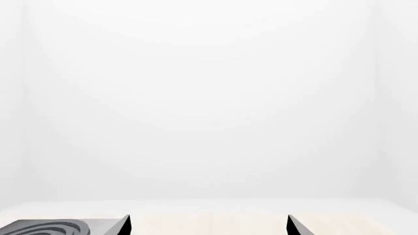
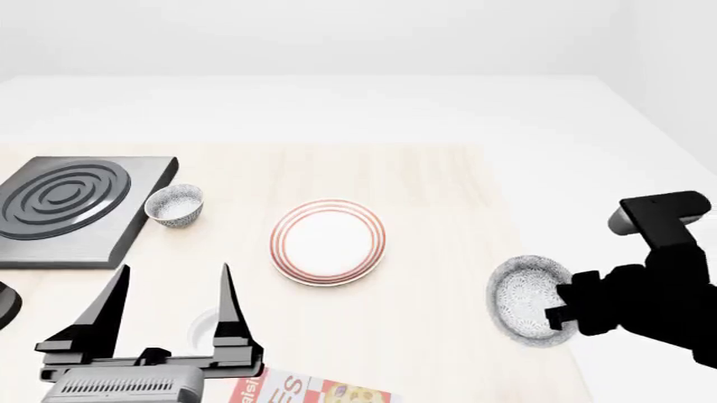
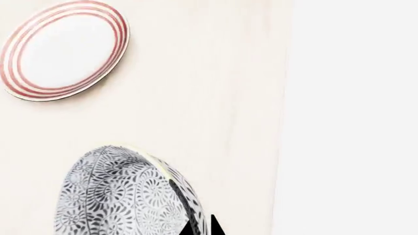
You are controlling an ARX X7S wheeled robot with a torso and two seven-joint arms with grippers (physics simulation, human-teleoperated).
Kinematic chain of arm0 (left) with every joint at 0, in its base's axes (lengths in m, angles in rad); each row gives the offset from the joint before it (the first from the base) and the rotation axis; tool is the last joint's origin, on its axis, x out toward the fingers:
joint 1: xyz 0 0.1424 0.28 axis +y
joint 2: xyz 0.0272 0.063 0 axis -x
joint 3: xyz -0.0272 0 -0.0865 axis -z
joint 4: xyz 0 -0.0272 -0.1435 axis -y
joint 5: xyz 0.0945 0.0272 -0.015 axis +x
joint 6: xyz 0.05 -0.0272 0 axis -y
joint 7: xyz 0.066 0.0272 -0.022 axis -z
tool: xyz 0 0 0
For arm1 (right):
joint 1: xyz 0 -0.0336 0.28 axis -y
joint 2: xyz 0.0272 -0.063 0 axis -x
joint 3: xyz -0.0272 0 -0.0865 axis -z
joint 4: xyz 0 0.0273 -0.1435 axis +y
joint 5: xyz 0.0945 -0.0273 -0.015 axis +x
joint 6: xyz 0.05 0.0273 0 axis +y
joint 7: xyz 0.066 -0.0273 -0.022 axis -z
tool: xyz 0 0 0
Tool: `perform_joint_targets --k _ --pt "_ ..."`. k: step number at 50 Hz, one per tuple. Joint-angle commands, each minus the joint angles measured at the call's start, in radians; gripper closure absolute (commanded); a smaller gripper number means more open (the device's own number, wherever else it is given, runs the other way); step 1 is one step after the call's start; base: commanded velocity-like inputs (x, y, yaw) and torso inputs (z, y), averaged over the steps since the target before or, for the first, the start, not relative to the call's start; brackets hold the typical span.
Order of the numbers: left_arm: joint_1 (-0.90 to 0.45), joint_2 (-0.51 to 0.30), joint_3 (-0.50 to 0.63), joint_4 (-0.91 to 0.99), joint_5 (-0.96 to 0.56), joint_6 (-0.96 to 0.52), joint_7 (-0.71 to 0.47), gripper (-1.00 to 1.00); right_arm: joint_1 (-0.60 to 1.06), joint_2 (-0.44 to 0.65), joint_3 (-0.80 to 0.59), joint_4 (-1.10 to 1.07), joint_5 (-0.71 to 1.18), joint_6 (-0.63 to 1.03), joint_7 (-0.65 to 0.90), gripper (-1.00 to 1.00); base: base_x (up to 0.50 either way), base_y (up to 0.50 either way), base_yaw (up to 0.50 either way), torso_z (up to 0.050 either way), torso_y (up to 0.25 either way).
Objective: Pick the akita bowl next to the cookies box and place it on the plate.
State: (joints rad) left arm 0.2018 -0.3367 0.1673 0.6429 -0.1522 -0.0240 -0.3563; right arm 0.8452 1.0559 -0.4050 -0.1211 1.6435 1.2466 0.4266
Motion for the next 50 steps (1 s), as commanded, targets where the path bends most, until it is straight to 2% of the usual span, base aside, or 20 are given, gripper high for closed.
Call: perform_joint_targets --k 1,11,33,38,40,43,46,50 --pt "-0.001 -0.004 0.001 -0.002 -0.005 0.003 -0.003 -1.00 0.254 -0.153 -0.051 0.101 -0.035 0.064 0.036 1.00 0.00 0.00 0.00 0.000 0.000" --pt "-0.007 -0.005 0.003 -0.027 -0.011 0.020 0.000 -1.00 0.459 -0.331 -0.144 0.270 -0.244 0.005 -0.107 1.00 0.00 0.00 0.00 0.000 0.000" --pt "-0.005 -0.012 0.004 -0.023 -0.019 0.021 -0.008 -1.00 0.628 -0.666 -0.331 0.713 -0.562 -0.256 -0.371 1.00 0.00 0.00 0.00 0.000 0.000" --pt "-0.006 -0.013 0.007 -0.020 -0.021 0.016 -0.009 -1.00 0.667 -0.779 -0.373 0.926 -0.641 -0.372 -0.469 1.00 0.00 0.00 0.00 0.000 0.000" --pt "-0.005 -0.015 0.003 -0.016 -0.027 0.016 -0.010 -1.00 0.693 -0.859 -0.392 1.084 -0.686 -0.459 -0.532 1.00 0.00 0.00 0.00 0.000 0.000" --pt "-0.005 -0.017 0.002 -0.014 -0.028 0.015 -0.011 -1.00 0.715 -0.915 -0.399 1.210 -0.713 -0.530 -0.581 1.00 0.00 0.00 0.00 0.000 0.000" --pt "-0.002 -0.019 0.001 -0.006 -0.030 0.013 -0.013 -1.00 0.748 -1.007 -0.406 1.425 -0.753 -0.640 -0.659 1.00 0.00 0.00 0.00 0.000 0.000" --pt "-0.003 -0.020 -0.001 -0.004 -0.035 0.012 -0.015 -1.00 0.714 -1.033 -0.327 1.429 -0.806 -0.673 -0.633 1.00 0.00 0.00 0.00 0.000 0.000"
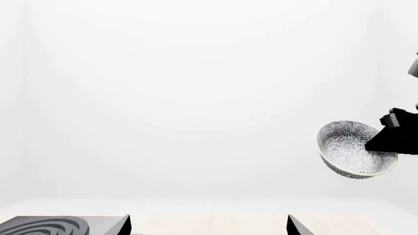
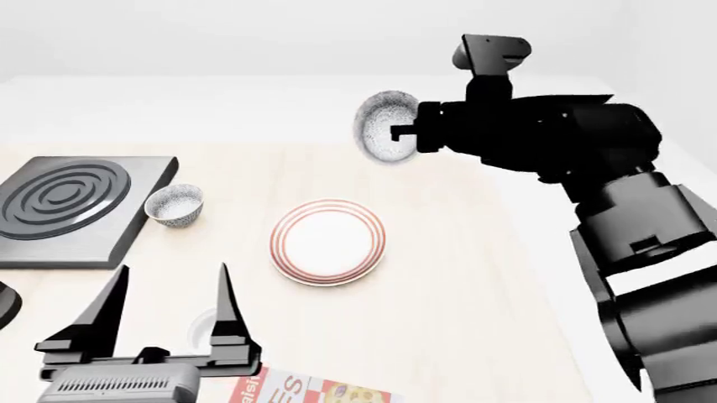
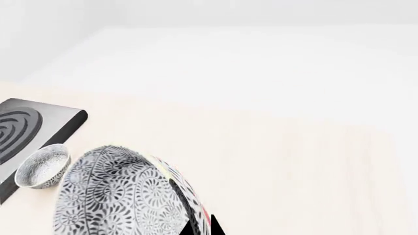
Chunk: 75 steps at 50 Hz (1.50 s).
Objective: Pick the akita bowl next to the cookies box and place it on the plate.
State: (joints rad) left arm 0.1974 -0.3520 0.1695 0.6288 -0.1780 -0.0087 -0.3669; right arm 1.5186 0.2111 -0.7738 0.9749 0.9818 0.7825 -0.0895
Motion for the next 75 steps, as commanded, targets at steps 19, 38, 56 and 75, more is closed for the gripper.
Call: perform_joint_targets --k 19,38,56,75 --pt "-0.002 -0.011 -0.006 0.003 -0.024 0.003 -0.007 -1.00 -0.048 -0.211 -0.464 0.324 0.384 -0.420 -0.008 1.00 0.00 0.00 0.00 0.000 0.001" --pt "-0.006 -0.014 -0.001 -0.006 -0.029 0.007 -0.011 -1.00 -0.117 -0.211 -0.835 0.291 0.814 -0.542 0.001 1.00 0.00 0.00 0.00 0.000 0.001" --pt "-0.007 -0.020 0.003 -0.004 -0.032 0.006 -0.015 -1.00 -0.147 -0.211 -0.849 0.256 0.842 -0.545 0.010 1.00 0.00 0.00 0.00 0.000 0.001" --pt "-0.006 -0.026 0.001 0.000 -0.039 0.009 -0.022 -1.00 -0.177 -0.211 -0.840 0.229 0.819 -0.541 0.020 1.00 0.00 0.00 0.00 0.000 0.000"
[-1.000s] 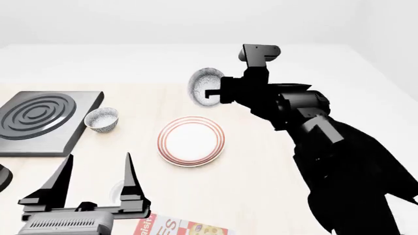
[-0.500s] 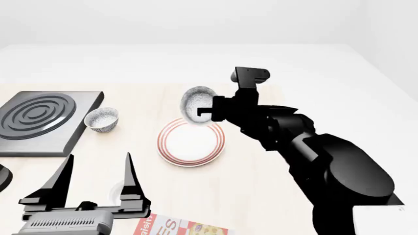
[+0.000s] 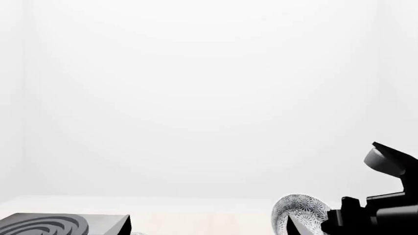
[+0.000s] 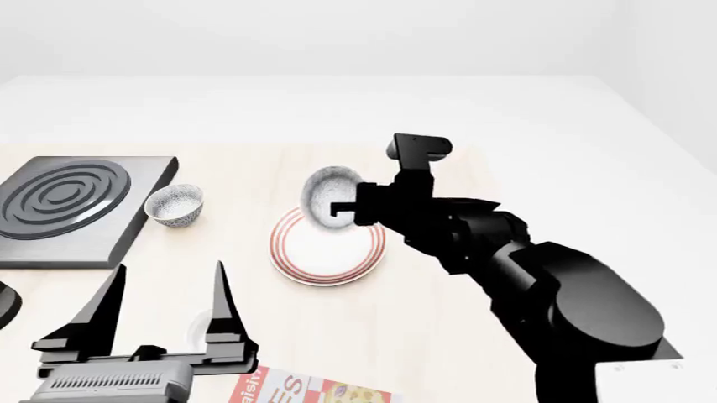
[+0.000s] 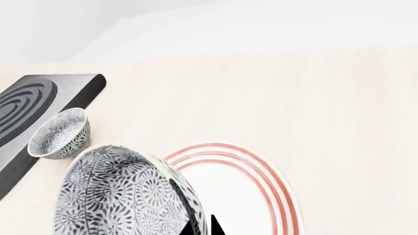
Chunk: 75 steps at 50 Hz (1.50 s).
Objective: Pick the akita bowl next to the cookies box and place it on the plate.
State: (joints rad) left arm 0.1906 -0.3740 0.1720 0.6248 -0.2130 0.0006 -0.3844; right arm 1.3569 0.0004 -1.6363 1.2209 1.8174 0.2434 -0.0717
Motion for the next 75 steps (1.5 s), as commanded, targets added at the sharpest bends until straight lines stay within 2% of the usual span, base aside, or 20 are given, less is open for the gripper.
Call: perform_joint_targets --k 1,10,23,25,26,31,32,44,49,54,59,60,62,66,68,69,70,71,74,75 --pt "0.000 -0.004 -0.002 0.004 -0.005 -0.001 -0.005 -1.00 -0.019 0.000 0.023 -0.017 -0.018 -0.002 0.002 1.00 0.00 0.00 0.00 0.000 0.000" --pt "-0.003 -0.005 0.008 0.001 0.025 0.002 -0.013 -1.00 -0.018 0.000 0.026 -0.016 -0.017 -0.003 -0.001 1.00 0.00 0.00 0.00 0.000 0.001" --pt "0.001 -0.011 0.010 0.001 0.005 0.011 -0.006 -1.00 -0.013 0.000 0.026 -0.023 -0.014 -0.008 0.004 1.00 0.00 0.00 0.00 0.000 -0.250" --pt "0.004 -0.004 0.004 -0.005 0.000 0.052 -0.003 -1.00 -0.012 0.000 0.026 -0.025 -0.013 -0.007 0.005 1.00 0.00 0.00 0.00 0.000 -0.250" --pt "0.006 -0.006 -0.004 -0.008 -0.045 0.050 0.007 -1.00 -0.012 0.000 0.026 -0.024 -0.014 -0.008 0.004 1.00 0.00 0.00 0.00 0.000 0.000" --pt "0.008 -0.008 0.003 -0.008 -0.021 0.058 0.003 -1.00 -0.013 0.000 0.028 -0.026 -0.015 -0.023 0.004 1.00 0.00 0.00 0.00 0.000 0.000" --pt "0.008 -0.008 0.003 -0.011 -0.020 0.058 0.003 -1.00 -0.011 0.000 0.030 -0.024 -0.006 -0.022 -0.006 -1.00 0.00 0.00 0.00 0.000 0.000" --pt "0.005 -0.010 0.004 -0.011 -0.023 0.056 -0.001 -1.00 -0.008 0.000 0.026 -0.029 0.007 -0.048 -0.011 -1.00 0.00 0.00 0.00 0.000 0.000" --pt "0.005 -0.011 0.006 -0.011 -0.023 0.057 -0.002 -1.00 0.004 0.000 0.030 -0.026 0.026 -0.126 -0.010 -1.00 0.00 0.00 0.00 0.000 0.000" --pt "0.007 -0.013 0.002 -0.002 -0.026 0.055 -0.008 -1.00 0.095 0.000 0.017 -0.031 0.006 -0.188 0.077 -1.00 0.00 0.00 0.00 0.000 0.000" --pt "0.009 -0.009 0.002 -0.011 -0.021 0.082 -0.006 -1.00 0.174 0.001 0.007 -0.014 -0.025 -0.214 0.089 -1.00 0.00 0.00 0.00 0.000 0.000" --pt "0.013 -0.008 0.002 -0.011 -0.019 0.100 -0.002 -1.00 0.183 0.032 0.009 -0.074 -0.030 -0.226 0.118 -1.00 0.00 0.00 0.00 0.000 0.000" --pt "0.019 -0.008 0.000 -0.009 -0.015 0.116 -0.003 -1.00 0.216 0.237 -0.017 -0.374 -0.115 -0.311 0.349 -1.00 0.00 0.00 0.00 0.000 0.000" --pt "0.021 -0.007 -0.007 -0.007 -0.018 0.126 -0.007 -1.00 0.237 0.453 -0.017 -0.854 -0.201 -0.408 0.566 -1.00 0.00 0.00 0.00 0.000 0.000" --pt "0.021 -0.007 -0.008 -0.008 -0.027 0.129 -0.006 -1.00 0.240 0.508 -0.024 -0.944 -0.257 -0.447 0.627 -1.00 0.00 0.00 0.00 0.000 0.000" --pt "0.019 -0.009 -0.003 -0.010 -0.028 0.123 -0.003 -1.00 0.250 0.577 -0.035 -1.057 -0.332 -0.482 0.696 -1.00 0.00 0.00 0.00 0.000 0.000" --pt "0.019 -0.009 -0.003 -0.010 -0.028 0.123 -0.003 -1.00 0.250 0.579 -0.035 -1.062 -0.333 -0.482 0.699 -1.00 0.00 0.00 0.00 0.000 0.000" --pt "0.017 -0.009 -0.001 -0.009 -0.023 0.117 -0.006 -1.00 0.252 0.642 -0.041 -1.154 -0.400 -0.515 0.758 -1.00 0.00 0.00 0.00 -0.011 0.195" --pt "0.015 -0.012 0.000 -0.010 -0.027 0.113 -0.005 -1.00 0.231 0.728 -0.022 -1.264 -0.434 -0.581 0.807 -1.00 0.00 0.00 0.00 -0.018 0.250" --pt "0.014 -0.012 0.000 -0.012 -0.025 0.111 -0.006 -1.00 0.211 0.780 -0.010 -1.316 -0.498 -0.639 0.864 -1.00 0.00 0.00 0.00 -0.019 0.250"
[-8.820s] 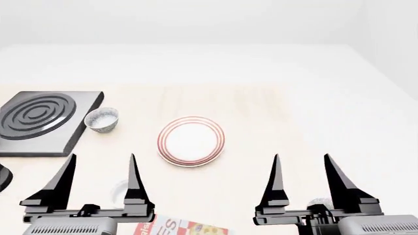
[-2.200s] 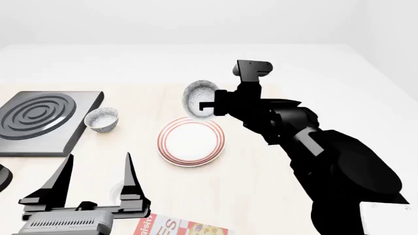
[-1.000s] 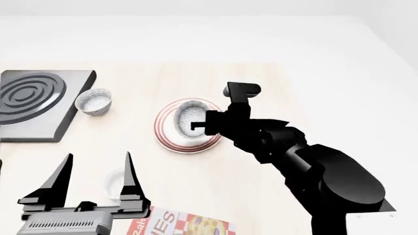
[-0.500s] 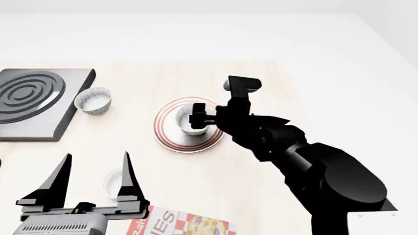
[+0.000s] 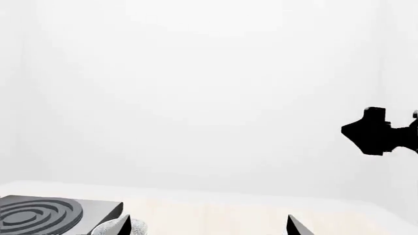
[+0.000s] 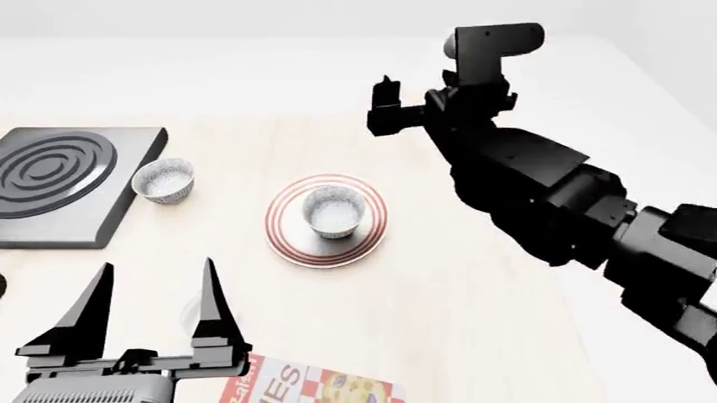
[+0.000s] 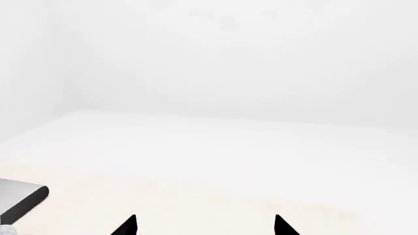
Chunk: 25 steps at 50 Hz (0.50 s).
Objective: Pick the akita bowl next to the cookies box and place it on the plate.
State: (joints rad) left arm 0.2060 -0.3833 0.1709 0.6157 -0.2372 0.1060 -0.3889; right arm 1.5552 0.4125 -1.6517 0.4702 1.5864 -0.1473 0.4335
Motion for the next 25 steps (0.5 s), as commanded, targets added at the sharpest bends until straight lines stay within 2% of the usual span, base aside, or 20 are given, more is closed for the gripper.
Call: perform_joint_targets --k 1,3,4,5,7,9,14,25 --pt "-0.002 -0.003 0.001 -0.003 -0.002 0.005 -0.002 -1.00 0.009 0.386 0.000 -0.581 -0.310 -0.260 0.381 -1.00 0.00 0.00 0.00 -0.019 0.250" --pt "-0.001 -0.004 0.000 -0.001 0.001 0.003 -0.005 -1.00 -0.035 0.414 0.020 -0.584 -0.435 -0.358 0.460 -1.00 0.00 0.00 0.00 -0.019 0.250" --pt "-0.001 -0.004 0.000 -0.001 0.002 0.003 -0.005 -1.00 -0.029 0.429 0.008 -0.601 -0.438 -0.336 0.460 -1.00 0.00 0.00 0.00 -0.019 0.250" --pt "-0.001 -0.004 0.001 -0.001 0.004 0.002 -0.007 -1.00 -0.034 0.453 -0.005 -0.605 -0.578 -0.334 0.527 -1.00 0.00 0.00 0.00 -0.018 0.178" --pt "-0.003 -0.003 0.002 -0.004 0.002 0.001 -0.007 -1.00 -0.049 0.479 -0.008 -0.617 -0.550 -0.342 0.517 -1.00 0.00 0.00 0.00 -0.018 0.175" --pt "-0.005 -0.003 0.000 -0.004 -0.005 0.000 -0.008 -1.00 -0.059 0.519 -0.007 -0.649 -0.633 -0.349 0.593 -1.00 0.00 0.00 0.00 -0.018 0.175" --pt "-0.006 -0.004 0.002 -0.004 -0.003 -0.001 -0.010 -1.00 -0.095 0.579 -0.010 -0.712 -0.727 -0.396 0.637 -1.00 0.00 0.00 0.00 -0.017 0.220" --pt "-0.001 -0.007 0.003 0.004 -0.004 0.003 -0.013 -1.00 -0.144 0.653 -0.021 -0.811 -0.843 -0.402 0.729 -1.00 0.00 0.00 0.00 -0.018 0.250"
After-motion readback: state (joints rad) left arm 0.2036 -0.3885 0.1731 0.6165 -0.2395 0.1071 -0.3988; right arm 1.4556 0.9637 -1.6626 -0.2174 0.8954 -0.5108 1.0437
